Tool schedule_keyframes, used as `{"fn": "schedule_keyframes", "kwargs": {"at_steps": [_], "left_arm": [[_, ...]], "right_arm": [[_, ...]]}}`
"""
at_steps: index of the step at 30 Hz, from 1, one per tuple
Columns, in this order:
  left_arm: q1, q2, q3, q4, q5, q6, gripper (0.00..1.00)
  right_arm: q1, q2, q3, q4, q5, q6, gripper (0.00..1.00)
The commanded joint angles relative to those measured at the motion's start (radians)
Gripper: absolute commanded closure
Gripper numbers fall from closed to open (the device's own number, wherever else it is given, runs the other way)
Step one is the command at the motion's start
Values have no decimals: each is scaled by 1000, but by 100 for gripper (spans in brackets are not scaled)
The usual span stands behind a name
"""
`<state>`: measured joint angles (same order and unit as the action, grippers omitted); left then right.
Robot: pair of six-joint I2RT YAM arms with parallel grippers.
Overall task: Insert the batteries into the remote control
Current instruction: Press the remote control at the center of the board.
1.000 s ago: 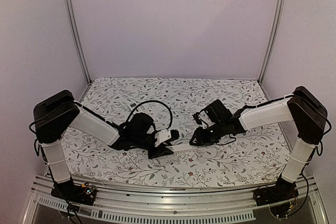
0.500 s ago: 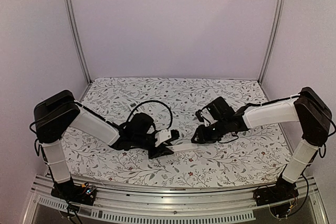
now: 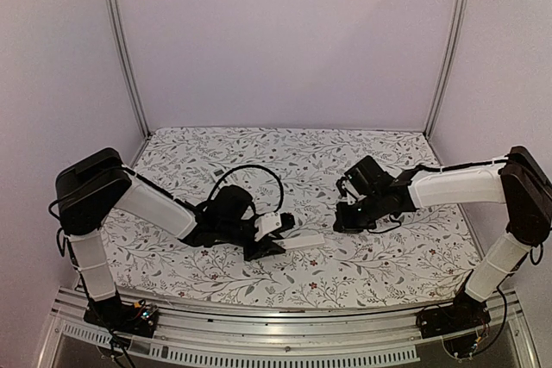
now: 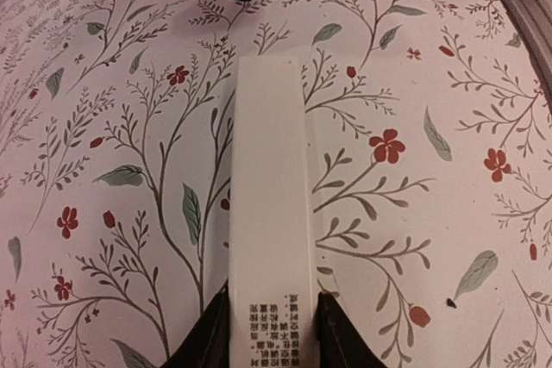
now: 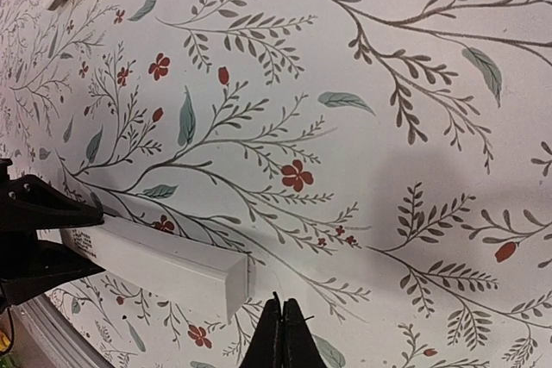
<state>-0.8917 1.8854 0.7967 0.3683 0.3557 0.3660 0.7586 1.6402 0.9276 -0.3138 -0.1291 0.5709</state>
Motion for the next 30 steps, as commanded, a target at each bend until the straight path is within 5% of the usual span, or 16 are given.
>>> {"fn": "schedule_keyframes", "kwargs": {"at_steps": [1, 9, 30], "left_arm": [[4, 22, 9, -25, 9, 5, 69], [3, 35, 21, -25, 16, 2, 69], [1, 20, 6, -50, -6, 16, 63]], "right_arm": [[41, 38, 13, -50, 68, 32, 100], [119, 181, 109, -43, 45, 29, 100], [106, 166, 85, -71, 108, 22, 100]]}}
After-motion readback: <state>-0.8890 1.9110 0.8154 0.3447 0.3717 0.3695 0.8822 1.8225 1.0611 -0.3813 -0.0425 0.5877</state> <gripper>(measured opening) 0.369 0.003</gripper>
